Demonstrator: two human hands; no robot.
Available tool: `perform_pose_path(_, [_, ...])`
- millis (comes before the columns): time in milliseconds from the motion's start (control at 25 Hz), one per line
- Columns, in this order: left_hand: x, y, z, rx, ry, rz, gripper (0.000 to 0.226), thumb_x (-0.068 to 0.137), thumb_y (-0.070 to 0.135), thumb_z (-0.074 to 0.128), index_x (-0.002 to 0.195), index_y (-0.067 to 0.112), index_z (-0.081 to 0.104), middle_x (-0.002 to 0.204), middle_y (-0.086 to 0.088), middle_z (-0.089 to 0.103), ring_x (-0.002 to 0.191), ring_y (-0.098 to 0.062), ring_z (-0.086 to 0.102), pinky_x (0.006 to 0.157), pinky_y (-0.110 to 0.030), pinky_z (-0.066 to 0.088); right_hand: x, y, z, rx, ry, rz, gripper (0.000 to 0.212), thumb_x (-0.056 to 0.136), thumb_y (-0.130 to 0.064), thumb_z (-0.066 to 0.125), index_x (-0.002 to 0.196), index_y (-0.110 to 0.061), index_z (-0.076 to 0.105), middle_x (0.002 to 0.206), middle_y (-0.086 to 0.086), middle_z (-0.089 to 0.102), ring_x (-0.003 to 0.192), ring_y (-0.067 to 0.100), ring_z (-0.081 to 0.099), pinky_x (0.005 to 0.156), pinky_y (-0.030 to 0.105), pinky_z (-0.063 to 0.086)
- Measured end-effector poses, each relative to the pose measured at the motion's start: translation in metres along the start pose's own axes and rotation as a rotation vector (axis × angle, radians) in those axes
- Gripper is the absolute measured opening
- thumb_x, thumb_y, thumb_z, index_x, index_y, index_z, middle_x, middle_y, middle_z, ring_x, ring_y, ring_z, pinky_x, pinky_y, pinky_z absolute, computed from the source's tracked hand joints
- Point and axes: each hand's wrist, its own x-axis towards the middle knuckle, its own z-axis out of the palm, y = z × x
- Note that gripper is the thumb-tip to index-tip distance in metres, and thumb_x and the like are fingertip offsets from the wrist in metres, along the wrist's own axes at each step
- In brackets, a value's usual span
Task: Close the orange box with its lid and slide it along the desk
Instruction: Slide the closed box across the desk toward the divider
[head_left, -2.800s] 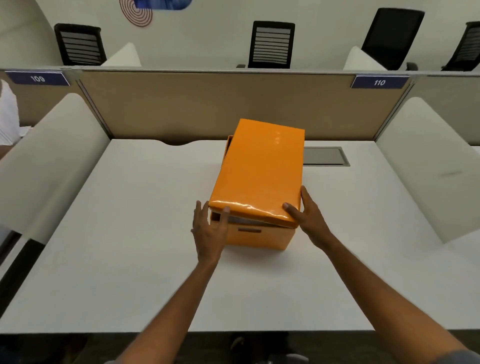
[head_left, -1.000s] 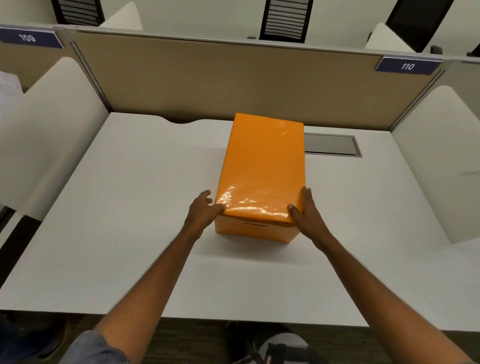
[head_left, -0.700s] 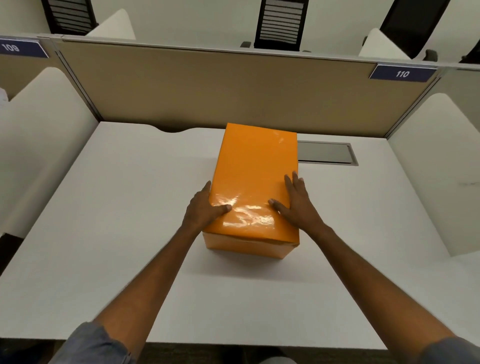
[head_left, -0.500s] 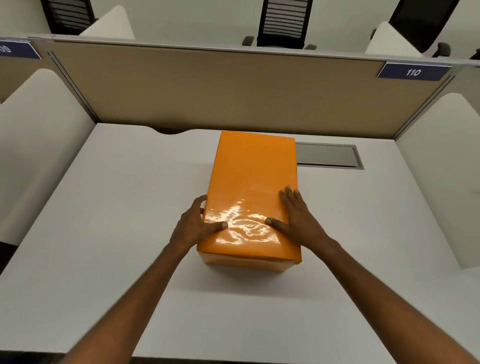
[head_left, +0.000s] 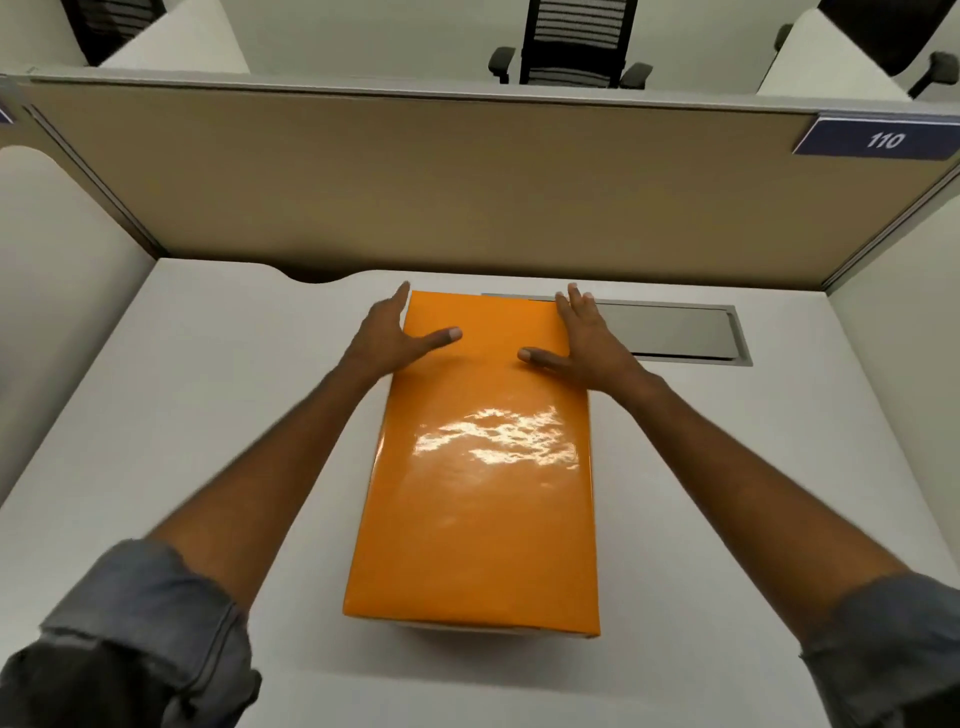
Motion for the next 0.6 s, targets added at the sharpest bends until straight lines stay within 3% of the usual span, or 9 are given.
perform_pose_path(200, [0.038, -0.003, 0.011, 0.257, -0.124, -0.032, 0.115, 0.07, 0.06, 0.08, 0.16, 0.023, 0.018, 0.166, -0.012, 0.026, 0.15, -0.041, 0.03, 0.115, -0.058, 0.035, 0.023, 0.014, 0.015, -0.029, -0.055, -0.02, 0.121, 0.082, -0.066, 0.066, 0.163, -0.009, -0.003, 0.173, 0.01, -0.009, 0.159, 0.029, -0.012, 0.128, 0.05, 0.009])
perform_pose_path(400, [0.042, -0.014, 0.018, 0.136, -0.067, -0.062, 0.115, 0.067, 0.06, 0.083, 0.159, 0.031, 0.02, 0.165, -0.011, 0.028, 0.147, -0.042, 0.035, 0.112, -0.06, 0.038, 0.028, 0.022, 0.022, 0.001, -0.043, -0.042, 0.12, 0.082, -0.066, 0.066, 0.162, -0.009, -0.003, 0.173, 0.01, -0.009, 0.159, 0.029, -0.012, 0.127, 0.05, 0.008])
perform_pose_path(600, [0.011, -0.014, 0.026, -0.041, 0.025, -0.063, 0.115, 0.075, 0.057, 0.077, 0.161, 0.024, 0.009, 0.167, -0.01, 0.025, 0.149, -0.04, 0.033, 0.115, -0.057, 0.035, 0.007, 0.014, 0.016, 0.135, 0.033, -0.029, 0.111, 0.086, -0.061, 0.066, 0.163, -0.011, 0.003, 0.173, 0.007, -0.009, 0.16, 0.028, -0.009, 0.127, 0.051, 0.012])
